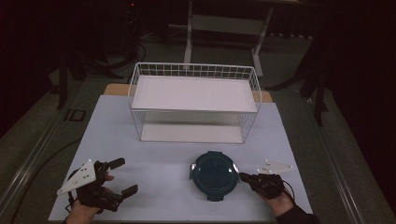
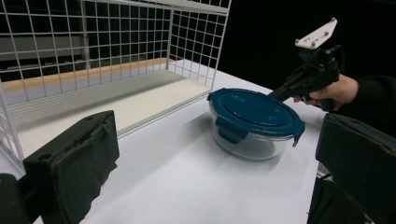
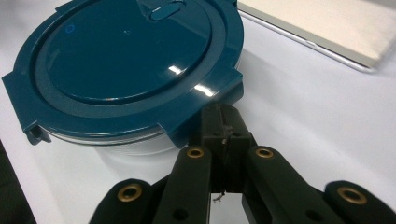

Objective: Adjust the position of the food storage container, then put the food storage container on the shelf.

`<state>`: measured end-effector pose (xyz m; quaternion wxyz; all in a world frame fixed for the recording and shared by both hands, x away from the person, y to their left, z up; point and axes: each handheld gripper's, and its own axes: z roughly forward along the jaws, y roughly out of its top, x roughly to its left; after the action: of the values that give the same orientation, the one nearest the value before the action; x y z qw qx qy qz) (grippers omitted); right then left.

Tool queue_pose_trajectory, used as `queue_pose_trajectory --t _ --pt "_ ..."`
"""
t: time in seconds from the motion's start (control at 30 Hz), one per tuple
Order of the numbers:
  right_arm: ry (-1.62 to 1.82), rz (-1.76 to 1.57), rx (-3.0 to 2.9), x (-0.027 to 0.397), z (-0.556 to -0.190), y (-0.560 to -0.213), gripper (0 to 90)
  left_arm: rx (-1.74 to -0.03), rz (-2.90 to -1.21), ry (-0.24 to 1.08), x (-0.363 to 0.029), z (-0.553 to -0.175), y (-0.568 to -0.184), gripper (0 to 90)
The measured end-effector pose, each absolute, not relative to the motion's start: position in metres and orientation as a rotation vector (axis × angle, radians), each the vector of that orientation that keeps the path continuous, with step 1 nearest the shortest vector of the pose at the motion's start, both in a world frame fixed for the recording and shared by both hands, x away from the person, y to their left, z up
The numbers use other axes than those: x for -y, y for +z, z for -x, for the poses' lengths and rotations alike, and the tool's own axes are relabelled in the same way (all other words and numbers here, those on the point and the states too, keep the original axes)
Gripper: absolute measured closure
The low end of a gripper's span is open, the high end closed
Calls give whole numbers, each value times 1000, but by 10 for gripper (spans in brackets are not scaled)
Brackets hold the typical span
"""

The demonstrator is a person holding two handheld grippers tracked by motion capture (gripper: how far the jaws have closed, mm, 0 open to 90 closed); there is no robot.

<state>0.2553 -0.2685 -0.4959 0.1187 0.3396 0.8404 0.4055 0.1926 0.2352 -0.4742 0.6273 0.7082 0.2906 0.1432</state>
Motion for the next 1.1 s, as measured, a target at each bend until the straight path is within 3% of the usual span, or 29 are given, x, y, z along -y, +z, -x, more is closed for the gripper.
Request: queue_pose_trajectory --t 0.4,0.43,0.63,0.67,0.77,0.8,0.83,0.9,0.93,1.0,1.1 --pt "1219 -957 -2470 250 -263 -497 897 -661 -1642 331 -234 -192 -474 0" --pt "1211 -962 -2448 250 -262 -496 848 -660 -1642 331 -234 -192 -474 0" --pt "1236 -971 -2397 258 -257 -489 797 -665 -1650 323 -231 -192 -471 0" --pt "1269 -969 -2358 261 -254 -483 704 -661 -1662 321 -228 -193 -470 0" --pt "1277 -973 -2347 261 -254 -481 640 -659 -1670 314 -225 -194 -468 0" --pt "1293 -987 -2320 262 -253 -478 578 -660 -1679 292 -220 -196 -465 0" --pt "1328 -1003 -2296 263 -252 -473 459 -662 -1687 288 -217 -197 -464 0" --pt "1346 -1000 -2290 263 -251 -471 412 -660 -1699 273 -213 -199 -461 0" --pt "1395 -991 -2286 264 -250 -468 306 -665 -1701 267 -211 -199 -459 0" --pt "1428 -962 -2300 263 -250 -464 177 -670 -1713 261 -207 -201 -456 0" --pt "1443 -946 -2293 261 -248 -460 137 -686 -1721 246 -202 -206 -452 0"
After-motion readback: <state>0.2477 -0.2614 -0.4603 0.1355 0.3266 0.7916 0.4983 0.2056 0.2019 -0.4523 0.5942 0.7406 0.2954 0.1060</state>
